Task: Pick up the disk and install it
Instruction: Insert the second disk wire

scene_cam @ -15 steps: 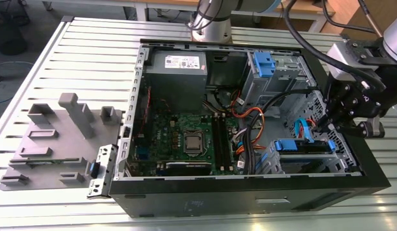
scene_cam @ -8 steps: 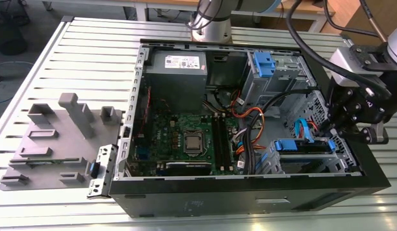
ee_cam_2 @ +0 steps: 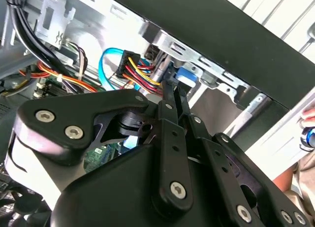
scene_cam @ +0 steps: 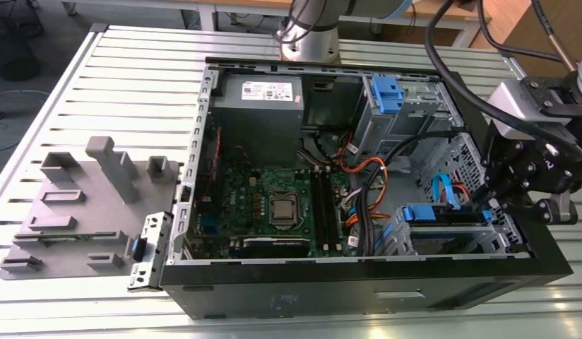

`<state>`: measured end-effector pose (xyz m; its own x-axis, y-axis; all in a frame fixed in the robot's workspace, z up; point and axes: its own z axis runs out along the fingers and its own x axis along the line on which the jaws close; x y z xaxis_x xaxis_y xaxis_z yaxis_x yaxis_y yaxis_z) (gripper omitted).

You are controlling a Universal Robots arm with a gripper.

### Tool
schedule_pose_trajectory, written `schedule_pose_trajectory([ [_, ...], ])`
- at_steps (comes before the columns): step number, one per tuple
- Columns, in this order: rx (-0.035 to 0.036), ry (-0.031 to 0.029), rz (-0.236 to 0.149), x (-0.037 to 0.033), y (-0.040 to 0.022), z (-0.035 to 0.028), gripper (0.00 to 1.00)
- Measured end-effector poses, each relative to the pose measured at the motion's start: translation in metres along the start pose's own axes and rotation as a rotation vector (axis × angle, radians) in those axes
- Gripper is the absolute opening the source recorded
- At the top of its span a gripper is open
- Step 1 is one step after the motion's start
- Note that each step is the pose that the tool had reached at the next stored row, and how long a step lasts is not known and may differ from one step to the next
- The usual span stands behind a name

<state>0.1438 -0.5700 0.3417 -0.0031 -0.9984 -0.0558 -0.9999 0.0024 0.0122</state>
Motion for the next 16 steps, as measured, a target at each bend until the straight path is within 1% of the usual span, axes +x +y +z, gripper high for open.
schedule_pose_trajectory([
  [3,0.0001,0.0007,0.0,0.0041,0.0,-0.0002,0.16],
  [6,0.0001,0.0012,0.001,0.0064,0.0,-0.0001,0.16],
  [11,0.0001,0.0017,0.001,0.0074,-0.0001,0.0026,0.16],
  [16,0.0001,0.0013,0.001,0.0075,0.0,0.0031,0.16],
])
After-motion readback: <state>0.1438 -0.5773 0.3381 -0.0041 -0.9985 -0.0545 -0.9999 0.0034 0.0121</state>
